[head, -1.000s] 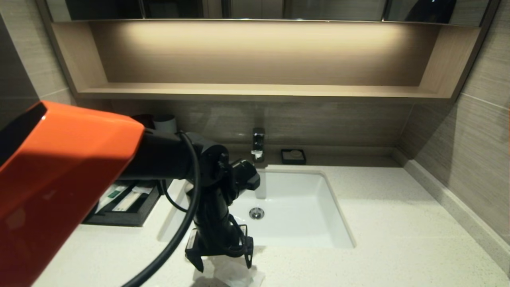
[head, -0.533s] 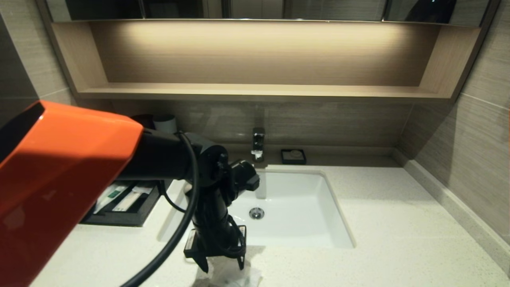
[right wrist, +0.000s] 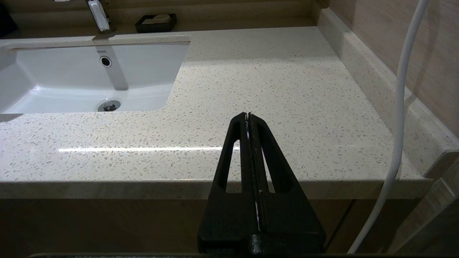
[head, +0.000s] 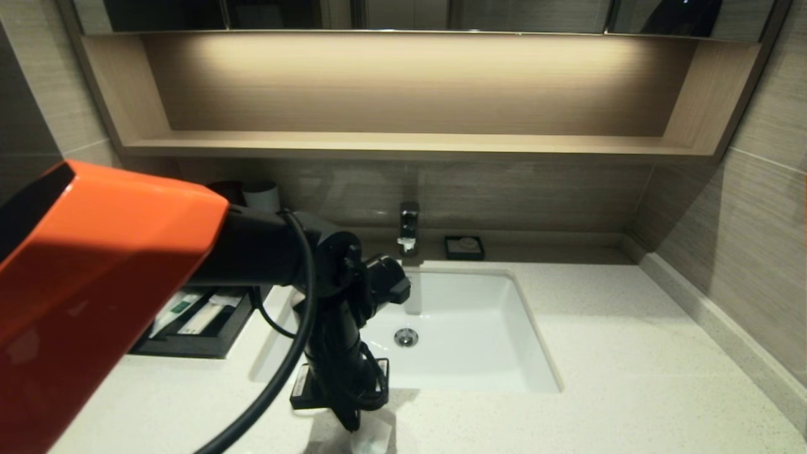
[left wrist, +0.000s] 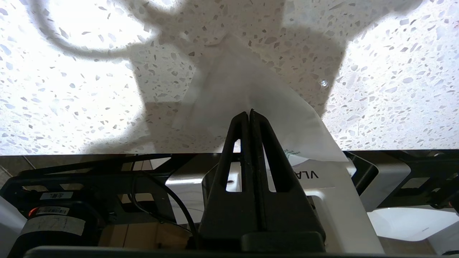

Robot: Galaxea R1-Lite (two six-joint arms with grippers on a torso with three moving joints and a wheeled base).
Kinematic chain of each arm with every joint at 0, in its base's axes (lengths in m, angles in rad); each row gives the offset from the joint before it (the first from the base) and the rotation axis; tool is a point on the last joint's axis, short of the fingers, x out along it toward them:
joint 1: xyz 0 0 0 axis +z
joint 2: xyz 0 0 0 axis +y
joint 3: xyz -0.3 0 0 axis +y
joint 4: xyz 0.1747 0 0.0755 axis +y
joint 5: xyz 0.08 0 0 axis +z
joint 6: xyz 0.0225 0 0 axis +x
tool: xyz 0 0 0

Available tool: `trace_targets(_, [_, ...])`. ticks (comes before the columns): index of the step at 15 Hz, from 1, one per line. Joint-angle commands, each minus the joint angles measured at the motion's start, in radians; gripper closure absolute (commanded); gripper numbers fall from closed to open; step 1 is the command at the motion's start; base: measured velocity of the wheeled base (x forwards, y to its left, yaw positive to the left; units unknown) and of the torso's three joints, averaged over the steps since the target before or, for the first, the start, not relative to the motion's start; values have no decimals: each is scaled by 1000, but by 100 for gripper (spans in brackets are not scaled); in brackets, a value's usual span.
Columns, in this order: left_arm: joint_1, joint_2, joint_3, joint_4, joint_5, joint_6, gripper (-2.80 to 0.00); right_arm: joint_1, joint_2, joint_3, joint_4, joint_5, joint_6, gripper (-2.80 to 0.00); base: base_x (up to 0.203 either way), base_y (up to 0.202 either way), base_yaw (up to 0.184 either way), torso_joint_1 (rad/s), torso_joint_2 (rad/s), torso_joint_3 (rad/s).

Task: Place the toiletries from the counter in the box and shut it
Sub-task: Pick up the bathroom toiletry

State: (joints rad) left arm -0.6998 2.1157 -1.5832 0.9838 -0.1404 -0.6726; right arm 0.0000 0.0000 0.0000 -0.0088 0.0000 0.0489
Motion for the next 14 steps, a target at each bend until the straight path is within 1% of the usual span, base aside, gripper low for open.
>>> trace_targets(1, [0,0,0,6,-1,-4,0,0,2,0,0,0,0,0,0,0,0,0,0,0])
trace_targets(9, [4,-24,4,1,-6,-10,0,0,2,0,0,0,0,0,0,0,0,0,0,0])
trace_targets(12, [33,-60,14,-2,-5,-9,0,0,2,-1,0,0,0,0,0,0,0,0,0,0])
trace_targets(14, [37,-89,14,-1,-6,-7,0,0,2,0,0,0,0,0,0,0,0,0,0,0])
